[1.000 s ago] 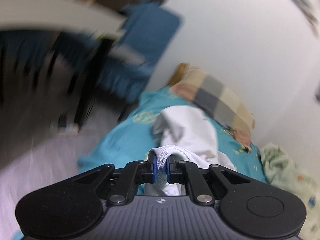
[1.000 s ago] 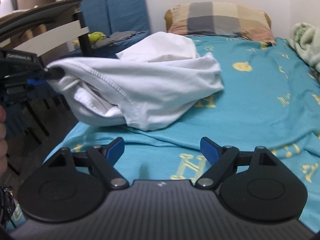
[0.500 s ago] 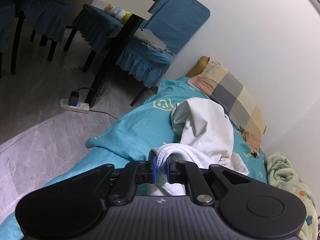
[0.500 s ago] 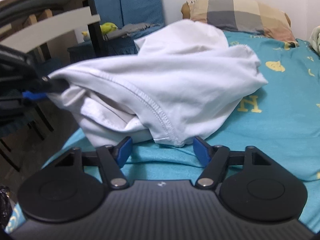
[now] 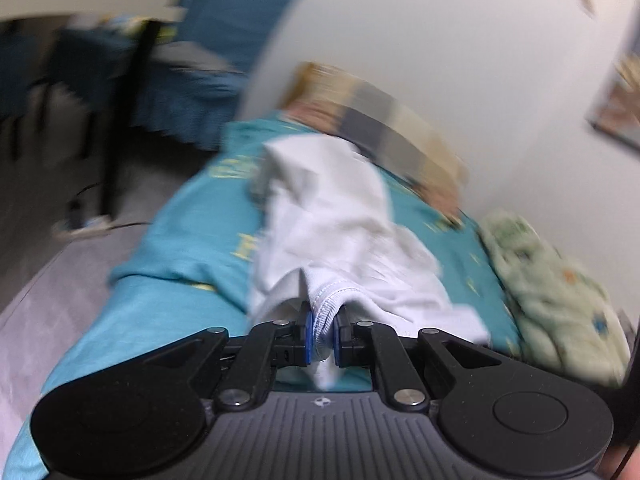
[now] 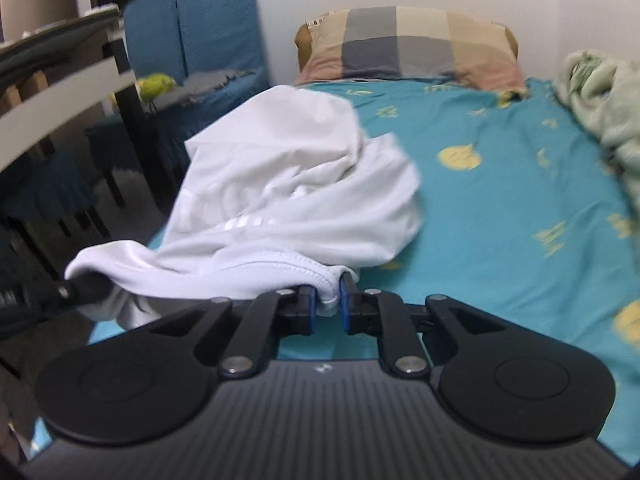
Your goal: Fold clothes
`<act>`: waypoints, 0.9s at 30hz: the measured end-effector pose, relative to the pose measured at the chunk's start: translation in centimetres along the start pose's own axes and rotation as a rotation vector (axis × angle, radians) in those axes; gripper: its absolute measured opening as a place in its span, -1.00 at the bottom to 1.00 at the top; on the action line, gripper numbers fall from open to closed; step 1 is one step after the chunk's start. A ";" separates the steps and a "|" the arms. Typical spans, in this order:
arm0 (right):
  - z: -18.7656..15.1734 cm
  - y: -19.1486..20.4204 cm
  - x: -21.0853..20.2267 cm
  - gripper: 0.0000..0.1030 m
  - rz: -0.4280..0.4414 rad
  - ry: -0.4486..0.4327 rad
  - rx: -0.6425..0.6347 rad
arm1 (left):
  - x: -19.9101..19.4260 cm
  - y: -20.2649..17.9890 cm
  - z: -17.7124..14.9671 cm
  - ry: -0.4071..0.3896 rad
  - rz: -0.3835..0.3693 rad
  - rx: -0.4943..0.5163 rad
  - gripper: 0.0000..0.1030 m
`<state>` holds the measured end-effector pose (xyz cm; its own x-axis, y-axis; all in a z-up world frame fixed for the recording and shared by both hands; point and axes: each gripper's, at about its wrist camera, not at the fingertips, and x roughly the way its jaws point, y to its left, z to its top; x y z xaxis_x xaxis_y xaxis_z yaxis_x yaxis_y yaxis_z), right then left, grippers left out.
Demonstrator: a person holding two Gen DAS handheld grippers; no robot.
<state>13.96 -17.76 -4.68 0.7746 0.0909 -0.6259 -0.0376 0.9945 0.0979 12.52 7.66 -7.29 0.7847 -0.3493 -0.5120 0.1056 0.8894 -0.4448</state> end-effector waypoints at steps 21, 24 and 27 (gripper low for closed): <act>-1.7 -13.0 -1.5 -0.29 0.191 0.240 0.478 | 0.7 -8.5 -7.7 0.184 0.060 0.575 -0.41; -1.5 -13.2 -1.9 -0.05 0.211 0.236 0.501 | -0.3 -9.7 -7.9 0.141 0.078 0.629 -0.08; -1.4 -13.2 -2.2 -0.03 0.235 0.228 0.514 | -0.8 -11.5 -8.9 0.092 0.080 0.742 0.00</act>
<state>11.91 -31.01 -5.65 0.6258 0.3705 -0.6863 0.1620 0.7990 0.5791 5.19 -4.92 -8.32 0.7566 -0.2692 -0.5959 0.4596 0.8671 0.1918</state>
